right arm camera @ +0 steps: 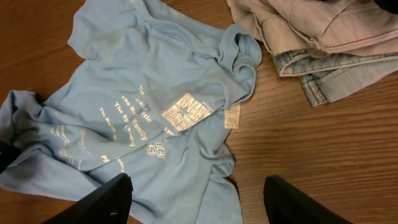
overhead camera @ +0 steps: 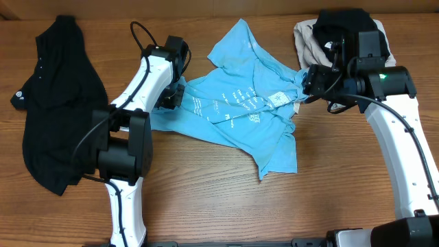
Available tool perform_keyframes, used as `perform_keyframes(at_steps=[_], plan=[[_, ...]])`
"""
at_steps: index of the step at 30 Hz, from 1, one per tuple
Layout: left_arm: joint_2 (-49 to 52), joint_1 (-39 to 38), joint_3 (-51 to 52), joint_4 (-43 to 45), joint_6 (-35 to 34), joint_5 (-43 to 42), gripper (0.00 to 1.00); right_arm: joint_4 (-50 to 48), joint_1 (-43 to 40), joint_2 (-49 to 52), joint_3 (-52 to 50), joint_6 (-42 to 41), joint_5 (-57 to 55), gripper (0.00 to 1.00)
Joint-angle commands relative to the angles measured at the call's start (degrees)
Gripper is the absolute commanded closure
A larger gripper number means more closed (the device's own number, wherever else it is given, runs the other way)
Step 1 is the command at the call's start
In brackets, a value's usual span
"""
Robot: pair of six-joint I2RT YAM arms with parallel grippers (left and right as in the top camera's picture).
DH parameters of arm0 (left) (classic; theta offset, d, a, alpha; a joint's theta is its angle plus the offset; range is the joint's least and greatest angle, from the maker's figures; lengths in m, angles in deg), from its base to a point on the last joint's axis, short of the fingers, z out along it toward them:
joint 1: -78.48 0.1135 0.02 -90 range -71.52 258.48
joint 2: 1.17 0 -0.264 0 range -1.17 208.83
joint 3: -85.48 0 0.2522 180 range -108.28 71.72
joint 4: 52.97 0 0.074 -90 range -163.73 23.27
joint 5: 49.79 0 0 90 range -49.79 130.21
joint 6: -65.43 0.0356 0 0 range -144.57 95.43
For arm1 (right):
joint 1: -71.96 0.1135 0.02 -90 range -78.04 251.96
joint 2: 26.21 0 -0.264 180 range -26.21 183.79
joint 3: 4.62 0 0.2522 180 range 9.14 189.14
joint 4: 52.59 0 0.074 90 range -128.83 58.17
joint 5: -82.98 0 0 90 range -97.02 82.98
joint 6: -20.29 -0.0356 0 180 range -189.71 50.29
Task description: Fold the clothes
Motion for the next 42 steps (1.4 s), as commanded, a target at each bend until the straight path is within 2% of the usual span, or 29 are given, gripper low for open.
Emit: perform_keyframes(at_steps=[1,14,17,21,26,32,35,42], plan=[[0.5,0.4,-1.1,0.8,0.7,1.0,0.67,-0.2,0.0,0.8,-0.2,0.6,-0.6,0.28],[0.5,1.1,-1.1,2.4,0.7,1.9,0.8,-0.2,0.0,0.8,-0.2,0.6,-0.6,0.28],[0.5,1.6,-1.1,3.4,0.7,1.9,0.91,-0.2,0.0,0.8,-0.2,0.6,-0.6,0.28],[0.5,2.2,-1.1,4.0,0.7,2.3,0.95,-0.2,0.0,0.8,-0.2,0.6,-0.6,0.29],[0.5,2.8,-1.7,3.3,0.6,6.8,0.96,-0.2,0.0,0.8,-0.2,0.6,-0.6,0.29],[0.5,3.0,-7.2,-2.5,-1.3,8.7,0.96,-0.2,0.0,0.8,-0.2,0.6,0.1,0.29],[0.5,2.9,-11.8,-7.7,-1.3,8.3,0.96,-1.1,0.3,0.9,-0.2,0.6,4.8,0.31],[0.5,2.5,-23.0,-17.3,-1.3,-1.7,0.96,-8.5,7.1,3.9,-0.2,0.2,11.7,0.36]])
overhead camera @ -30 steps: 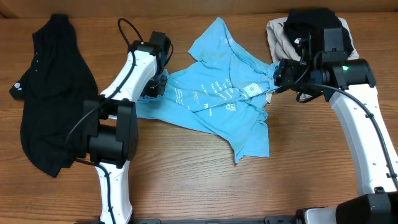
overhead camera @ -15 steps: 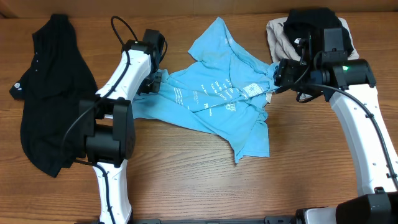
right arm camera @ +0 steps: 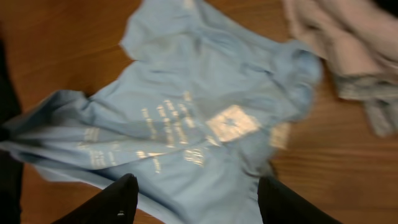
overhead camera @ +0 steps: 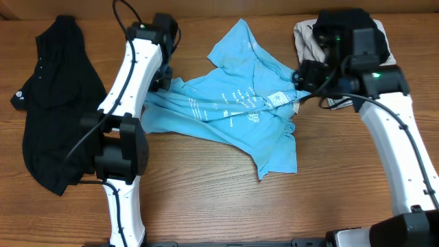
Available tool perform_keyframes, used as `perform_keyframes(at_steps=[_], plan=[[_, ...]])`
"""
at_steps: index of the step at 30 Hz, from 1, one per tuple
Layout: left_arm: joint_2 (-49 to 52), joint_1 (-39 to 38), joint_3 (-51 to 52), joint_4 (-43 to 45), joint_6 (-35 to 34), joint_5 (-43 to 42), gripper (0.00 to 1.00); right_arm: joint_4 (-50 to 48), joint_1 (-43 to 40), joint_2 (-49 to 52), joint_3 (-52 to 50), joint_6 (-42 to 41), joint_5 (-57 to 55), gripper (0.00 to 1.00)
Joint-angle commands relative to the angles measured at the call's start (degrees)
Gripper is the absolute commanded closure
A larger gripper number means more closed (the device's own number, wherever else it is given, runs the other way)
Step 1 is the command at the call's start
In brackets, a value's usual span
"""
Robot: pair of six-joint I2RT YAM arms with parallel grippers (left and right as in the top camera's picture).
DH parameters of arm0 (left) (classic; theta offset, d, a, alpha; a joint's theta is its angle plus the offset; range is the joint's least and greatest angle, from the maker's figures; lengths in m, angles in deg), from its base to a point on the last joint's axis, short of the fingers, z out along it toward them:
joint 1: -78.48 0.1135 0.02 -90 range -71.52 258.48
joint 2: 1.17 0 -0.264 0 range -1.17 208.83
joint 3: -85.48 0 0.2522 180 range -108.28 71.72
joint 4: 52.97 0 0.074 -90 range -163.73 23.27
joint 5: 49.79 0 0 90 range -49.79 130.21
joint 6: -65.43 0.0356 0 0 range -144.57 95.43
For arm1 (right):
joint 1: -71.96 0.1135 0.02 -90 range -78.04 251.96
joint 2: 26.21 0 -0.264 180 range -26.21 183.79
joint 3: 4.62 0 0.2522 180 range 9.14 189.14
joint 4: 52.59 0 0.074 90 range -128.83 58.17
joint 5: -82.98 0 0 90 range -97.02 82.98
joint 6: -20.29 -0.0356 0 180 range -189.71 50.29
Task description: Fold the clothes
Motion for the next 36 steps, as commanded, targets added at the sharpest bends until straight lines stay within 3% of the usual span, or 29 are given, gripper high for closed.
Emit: perform_keyframes(at_steps=[1,7,8,11,13,17,23,25,29,32,36], plan=[[0.5,0.2,-6.8,-2.6,-0.9,-5.6,0.96,-2.5,4.7,3.0,-0.2,-0.8,4.0,0.36],[0.5,0.2,-18.6,-9.4,-0.9,-7.1,0.96,-7.7,9.8,8.5,-0.2,-5.1,8.2,0.36],[0.5,0.2,-20.4,-10.2,-0.9,-7.8,0.92,-8.8,10.5,9.6,-0.2,-5.4,9.5,0.36],[0.5,0.2,-23.9,-11.7,-0.9,-9.1,0.7,-10.8,12.2,12.4,-0.2,-7.5,10.0,0.36],[0.5,0.2,-24.9,-11.9,-0.7,-9.1,0.69,-12.0,12.9,14.1,-0.2,-7.8,10.0,0.36],[0.5,0.2,-24.3,-12.1,-0.5,-9.2,0.71,-12.9,13.2,16.0,-0.2,-7.8,9.7,0.36],[0.5,0.2,-21.0,-10.9,6.3,-16.0,0.61,-12.9,12.7,16.8,-0.2,-7.8,5.2,0.35],[0.5,0.2,-18.6,-9.5,7.3,-16.2,0.53,-13.0,12.3,16.9,-0.2,-7.8,3.6,0.34],[1.2,0.2,-13.1,-6.1,9.0,-16.2,0.27,-13.3,10.9,16.9,-0.2,-7.7,0.8,0.32],[2.3,0.2,-9.8,-2.8,11.1,-15.9,0.21,-13.8,9.6,16.9,-0.2,-7.6,0.3,0.31],[4.3,0.2,-8.4,0.7,11.3,-12.5,0.21,-13.6,7.9,16.9,-0.3,-7.5,0.3,0.31]])
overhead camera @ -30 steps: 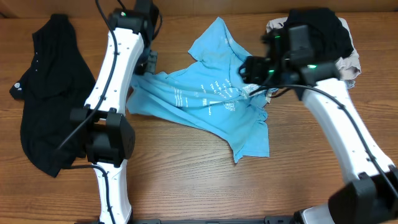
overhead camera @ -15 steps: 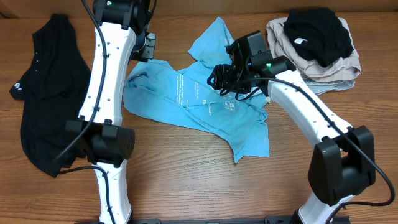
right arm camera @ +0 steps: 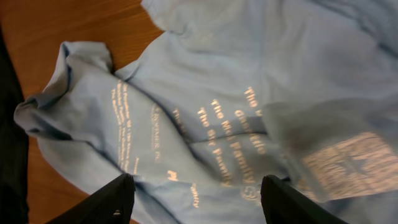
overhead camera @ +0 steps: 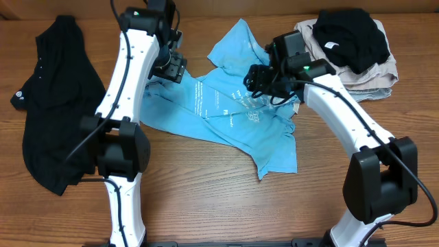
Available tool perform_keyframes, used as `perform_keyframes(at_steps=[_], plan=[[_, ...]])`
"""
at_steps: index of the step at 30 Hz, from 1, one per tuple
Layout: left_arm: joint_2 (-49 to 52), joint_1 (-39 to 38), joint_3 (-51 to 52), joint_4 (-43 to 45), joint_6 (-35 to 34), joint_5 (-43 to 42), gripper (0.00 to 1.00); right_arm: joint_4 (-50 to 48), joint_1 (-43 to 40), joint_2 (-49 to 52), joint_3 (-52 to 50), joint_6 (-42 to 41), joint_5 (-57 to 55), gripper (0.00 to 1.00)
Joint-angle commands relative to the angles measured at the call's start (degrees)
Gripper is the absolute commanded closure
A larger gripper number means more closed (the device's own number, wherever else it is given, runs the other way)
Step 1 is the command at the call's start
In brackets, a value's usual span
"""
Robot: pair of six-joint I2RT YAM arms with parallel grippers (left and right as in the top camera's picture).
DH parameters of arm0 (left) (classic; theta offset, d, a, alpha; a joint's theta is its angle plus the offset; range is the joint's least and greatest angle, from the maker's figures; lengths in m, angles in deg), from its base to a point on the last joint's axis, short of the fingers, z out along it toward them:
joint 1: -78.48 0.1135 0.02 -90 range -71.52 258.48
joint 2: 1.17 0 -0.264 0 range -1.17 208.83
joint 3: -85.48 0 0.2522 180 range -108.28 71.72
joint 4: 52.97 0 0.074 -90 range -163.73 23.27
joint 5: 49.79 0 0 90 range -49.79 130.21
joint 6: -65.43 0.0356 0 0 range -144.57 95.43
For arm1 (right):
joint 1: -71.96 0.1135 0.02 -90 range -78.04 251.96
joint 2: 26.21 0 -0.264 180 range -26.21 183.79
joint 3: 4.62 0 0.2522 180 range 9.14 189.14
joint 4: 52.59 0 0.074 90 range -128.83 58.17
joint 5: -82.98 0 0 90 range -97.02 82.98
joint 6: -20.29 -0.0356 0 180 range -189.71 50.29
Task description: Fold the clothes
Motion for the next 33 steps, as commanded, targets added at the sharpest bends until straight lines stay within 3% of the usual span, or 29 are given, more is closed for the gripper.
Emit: perform_keyframes(at_steps=[1,10,24,33], plan=[[2.8,0.2,1.0,1.9,2.0,2.8,0.21,-0.2,-1.5,0.2,-0.5,-0.1,-1.3,0.31],[8.5,0.2,1.4,4.8,5.6,7.4,0.24,-0.6,-3.0,0.2,-3.5,-0.1,-1.3,0.31],[9.7,0.7,1.4,9.3,-0.4,12.2,0.45,-1.1,-3.3,0.2,-5.1,-0.1,-1.3,0.31],[10.2,0.9,1.6,8.6,-0.4,12.0,0.68,-1.1,-3.3,0.2,-5.1,0.0,-1.3,0.31]])
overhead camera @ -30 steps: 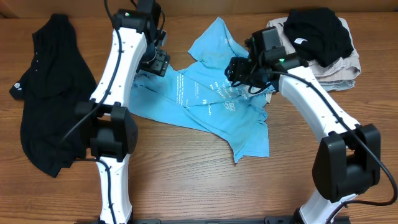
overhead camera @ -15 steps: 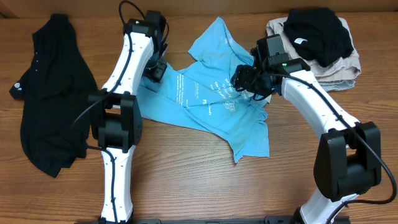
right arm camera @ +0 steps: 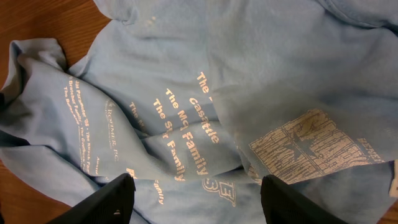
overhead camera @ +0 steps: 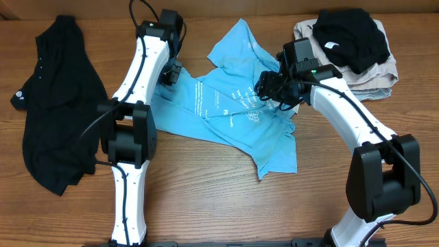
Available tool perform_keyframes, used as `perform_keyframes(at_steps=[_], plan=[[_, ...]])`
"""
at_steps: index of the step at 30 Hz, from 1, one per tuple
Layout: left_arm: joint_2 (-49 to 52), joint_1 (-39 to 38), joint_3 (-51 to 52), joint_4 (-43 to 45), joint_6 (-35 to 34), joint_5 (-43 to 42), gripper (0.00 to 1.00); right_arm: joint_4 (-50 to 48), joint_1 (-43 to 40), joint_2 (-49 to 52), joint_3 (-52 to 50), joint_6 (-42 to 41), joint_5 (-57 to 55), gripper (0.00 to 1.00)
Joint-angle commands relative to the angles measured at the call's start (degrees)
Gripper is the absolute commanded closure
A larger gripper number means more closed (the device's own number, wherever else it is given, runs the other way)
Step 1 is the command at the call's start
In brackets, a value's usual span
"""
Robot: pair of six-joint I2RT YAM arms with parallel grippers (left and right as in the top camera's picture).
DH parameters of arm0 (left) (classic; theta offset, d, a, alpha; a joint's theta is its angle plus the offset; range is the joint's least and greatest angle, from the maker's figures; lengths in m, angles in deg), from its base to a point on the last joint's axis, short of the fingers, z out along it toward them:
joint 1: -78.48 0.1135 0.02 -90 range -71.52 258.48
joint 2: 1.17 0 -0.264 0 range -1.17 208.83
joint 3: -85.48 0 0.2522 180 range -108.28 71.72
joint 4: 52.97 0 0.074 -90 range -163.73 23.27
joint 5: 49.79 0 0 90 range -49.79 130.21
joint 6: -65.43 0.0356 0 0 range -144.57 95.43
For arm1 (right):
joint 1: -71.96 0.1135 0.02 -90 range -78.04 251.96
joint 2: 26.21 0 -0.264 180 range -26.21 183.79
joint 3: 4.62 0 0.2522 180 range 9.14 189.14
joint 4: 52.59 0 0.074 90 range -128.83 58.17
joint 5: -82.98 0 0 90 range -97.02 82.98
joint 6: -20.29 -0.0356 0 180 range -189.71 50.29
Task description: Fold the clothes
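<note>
A light blue T-shirt [overhead camera: 233, 113] with white print lies crumpled across the middle of the table, its left part bunched into a crease. My right gripper [overhead camera: 269, 88] hangs just above the print. In the right wrist view the right gripper [right arm camera: 199, 202] is open wide, nothing between its fingers, and the T-shirt [right arm camera: 186, 93] fills the frame below. My left gripper [overhead camera: 170, 74] is at the shirt's upper left edge. The arm hides its jaws, so whether it holds the cloth does not show.
A black garment [overhead camera: 55, 103] is spread at the left end of the table. At the back right a pile of beige clothes [overhead camera: 374, 72] carries a black garment [overhead camera: 350, 31] on top. Bare wooden table [overhead camera: 219, 199] stretches along the front.
My right gripper has shifted a little to the right over the shirt's print and is still open. The left gripper sits slightly nearer the front. The shirt's shape is much the same.
First my left gripper was at the shirt's left edge and my right gripper was open by the collar near the pile. Then the left gripper stood farther back with that edge stretched. Later the right gripper was over the shirt's middle, the left part creased, as now.
</note>
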Motion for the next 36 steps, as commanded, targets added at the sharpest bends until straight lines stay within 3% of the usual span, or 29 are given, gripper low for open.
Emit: perform_keyframes(at_steps=[1,7,13,27,30,36], plan=[[0.5,0.9,0.2,-0.1,-0.6,0.8,0.73,-0.3,-0.5,0.1,-0.3,-0.1,-0.6,0.31],[0.5,1.4,0.2,-0.1,-0.6,1.3,0.96,-0.3,-0.5,0.1,-0.3,-0.1,-0.6,0.32],[-0.2,1.4,-4.1,-0.6,-3.4,6.1,0.96,0.0,-0.5,0.1,-0.3,-0.1,-0.6,0.32],[-1.8,0.9,-47.3,-20.7,-7.5,1.6,0.96,2.3,-0.5,-2.0,3.2,4.1,0.1,0.37],[-3.3,0.9,-52.2,-22.5,-7.4,-0.8,0.96,4.8,-0.5,-4.8,5.7,6.0,0.1,0.37],[-10.4,0.3,-52.2,-23.5,-7.0,-1.6,0.96,9.4,-0.5,-13.2,9.5,8.2,-0.2,0.37]])
